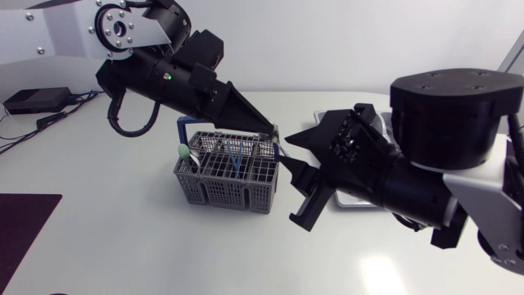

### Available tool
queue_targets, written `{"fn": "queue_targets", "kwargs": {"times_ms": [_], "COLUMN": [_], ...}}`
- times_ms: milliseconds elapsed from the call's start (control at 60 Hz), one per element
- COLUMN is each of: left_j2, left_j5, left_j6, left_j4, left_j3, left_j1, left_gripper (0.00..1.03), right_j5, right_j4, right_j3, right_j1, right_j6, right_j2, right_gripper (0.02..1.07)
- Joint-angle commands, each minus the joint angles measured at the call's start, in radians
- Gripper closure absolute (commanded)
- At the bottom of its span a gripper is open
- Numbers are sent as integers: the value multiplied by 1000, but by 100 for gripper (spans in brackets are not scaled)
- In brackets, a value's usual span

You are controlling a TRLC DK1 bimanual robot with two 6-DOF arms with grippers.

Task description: Unload the cutlery basket into the drawer organizer.

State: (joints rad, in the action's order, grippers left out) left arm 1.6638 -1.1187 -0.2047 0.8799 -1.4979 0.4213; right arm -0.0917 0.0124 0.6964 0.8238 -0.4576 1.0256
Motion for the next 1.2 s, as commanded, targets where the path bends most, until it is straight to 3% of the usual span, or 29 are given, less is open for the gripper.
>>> {"fn": "queue_targets", "kwargs": {"times_ms": [0, 417, 567, 667, 1050, 1117, 1183], "left_j2": [17, 13, 14, 14, 14, 14, 11], "left_j5": [-21, -21, -21, -21, -21, -21, -21], "left_j6": [27, 37, 37, 37, 39, 47, 60], "left_j4": [-9, -9, -9, -10, -12, -15, -27], "left_j3": [2, 2, 2, 2, -4, -7, -10], "left_j1": [7, 25, 25, 24, 7, 5, 4], "left_gripper": [100, 100, 100, 100, 98, 93, 77], "right_j5": [6, 30, 40, 43, 61, 61, 61], "right_j4": [18, 18, 15, 12, -19, -20, -23], "right_j3": [-29, -24, -28, -29, -26, -31, -32], "right_j1": [-11, -22, -23, -22, -22, -20, -20], "right_j6": [-16, -9, -7, -7, -6, -6, -6], "right_j2": [10, 25, 27, 30, 33, 33, 33], "right_gripper": [80, 80, 96, 100, 101, 101, 101]}}
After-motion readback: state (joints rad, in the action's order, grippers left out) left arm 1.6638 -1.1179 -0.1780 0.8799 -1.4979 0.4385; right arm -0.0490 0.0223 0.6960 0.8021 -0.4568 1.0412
